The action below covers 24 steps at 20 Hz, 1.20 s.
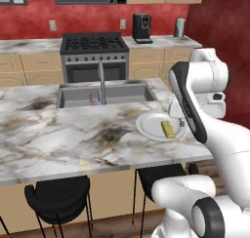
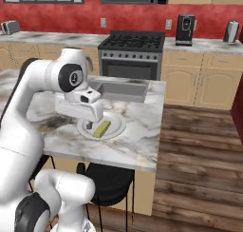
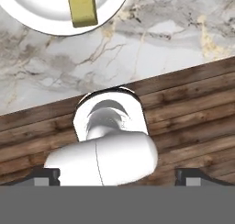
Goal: Retrieve the butter from the fridge and place it on a plate on the dining table. Then retrieve the butter knife by the fridge and place it near the plate.
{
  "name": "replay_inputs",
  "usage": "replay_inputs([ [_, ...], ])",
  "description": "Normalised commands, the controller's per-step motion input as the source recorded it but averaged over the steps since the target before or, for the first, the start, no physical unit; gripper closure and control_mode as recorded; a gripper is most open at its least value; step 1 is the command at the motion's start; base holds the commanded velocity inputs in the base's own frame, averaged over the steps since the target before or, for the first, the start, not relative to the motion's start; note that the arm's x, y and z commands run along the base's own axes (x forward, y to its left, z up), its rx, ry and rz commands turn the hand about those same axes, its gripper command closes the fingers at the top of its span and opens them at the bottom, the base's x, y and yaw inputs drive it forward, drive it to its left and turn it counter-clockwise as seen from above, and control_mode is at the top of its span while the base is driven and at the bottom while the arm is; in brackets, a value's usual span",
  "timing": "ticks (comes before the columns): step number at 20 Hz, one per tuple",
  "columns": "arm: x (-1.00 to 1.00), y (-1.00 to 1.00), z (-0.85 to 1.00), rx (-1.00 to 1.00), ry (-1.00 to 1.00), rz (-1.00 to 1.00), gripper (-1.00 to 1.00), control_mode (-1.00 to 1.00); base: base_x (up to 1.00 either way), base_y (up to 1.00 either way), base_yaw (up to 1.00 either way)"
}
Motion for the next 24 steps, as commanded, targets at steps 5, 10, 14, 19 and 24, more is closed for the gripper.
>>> replay_inputs([
  [5, -1.00, 0.00, -0.03, -0.04, 0.04, 0.01, -1.00, -1.00, 0.00, 0.00, 0.00],
  [10, -1.00, 0.00, -0.11, -0.11, 0.00, 0.02, -1.00, -1.00, 0.00, 0.00, 0.00],
  [14, -0.65, 0.01, -0.01, -0.04, 0.00, 0.00, -1.00, -1.00, 0.00, 0.00, 0.00],
  [19, -0.02, -0.02, 0.22, 0.18, 0.02, 0.00, -1.00, -1.00, 0.00, 0.00, 0.00],
  [24, 0.00, 0.00, 0.04, 0.07, 0.01, 0.00, -1.00, -1.00, 0.00, 0.00, 0.00],
])
